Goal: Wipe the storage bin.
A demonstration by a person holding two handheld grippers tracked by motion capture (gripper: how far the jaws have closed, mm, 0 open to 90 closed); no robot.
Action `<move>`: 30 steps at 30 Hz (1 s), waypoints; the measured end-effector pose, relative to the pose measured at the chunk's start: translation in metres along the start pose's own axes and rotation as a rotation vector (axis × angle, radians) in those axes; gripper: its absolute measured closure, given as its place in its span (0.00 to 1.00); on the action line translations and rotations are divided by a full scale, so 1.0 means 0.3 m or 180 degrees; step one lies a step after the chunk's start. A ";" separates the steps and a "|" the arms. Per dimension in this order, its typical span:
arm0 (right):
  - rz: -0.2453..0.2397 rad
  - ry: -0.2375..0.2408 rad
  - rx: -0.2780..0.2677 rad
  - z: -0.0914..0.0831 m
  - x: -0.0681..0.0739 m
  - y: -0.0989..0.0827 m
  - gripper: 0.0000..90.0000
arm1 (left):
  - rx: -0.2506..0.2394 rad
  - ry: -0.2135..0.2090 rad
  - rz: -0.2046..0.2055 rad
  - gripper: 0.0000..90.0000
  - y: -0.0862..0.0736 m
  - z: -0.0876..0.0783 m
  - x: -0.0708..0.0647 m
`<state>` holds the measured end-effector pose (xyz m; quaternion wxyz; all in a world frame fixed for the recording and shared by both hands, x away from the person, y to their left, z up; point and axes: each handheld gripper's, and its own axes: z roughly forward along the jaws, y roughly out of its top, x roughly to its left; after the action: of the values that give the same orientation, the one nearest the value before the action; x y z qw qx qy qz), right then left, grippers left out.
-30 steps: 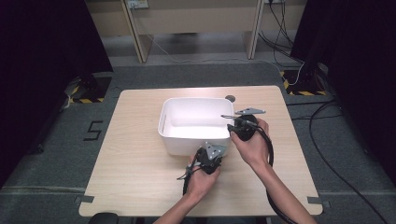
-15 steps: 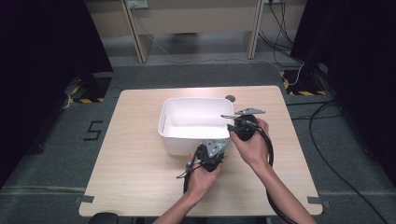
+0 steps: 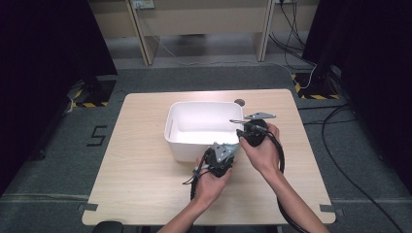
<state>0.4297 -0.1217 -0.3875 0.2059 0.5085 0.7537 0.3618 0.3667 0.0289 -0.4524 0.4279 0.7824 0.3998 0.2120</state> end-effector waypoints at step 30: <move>0.0013 0.0004 0.0005 0.000 0.000 0.001 0.77 | -0.0075 -0.0090 0.0081 0.86 0.030 -0.001 -0.015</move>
<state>0.4299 -0.1217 -0.3874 0.2043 0.5100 0.7531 0.3620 0.3678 0.0225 -0.4445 0.4400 0.7852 0.3812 0.2111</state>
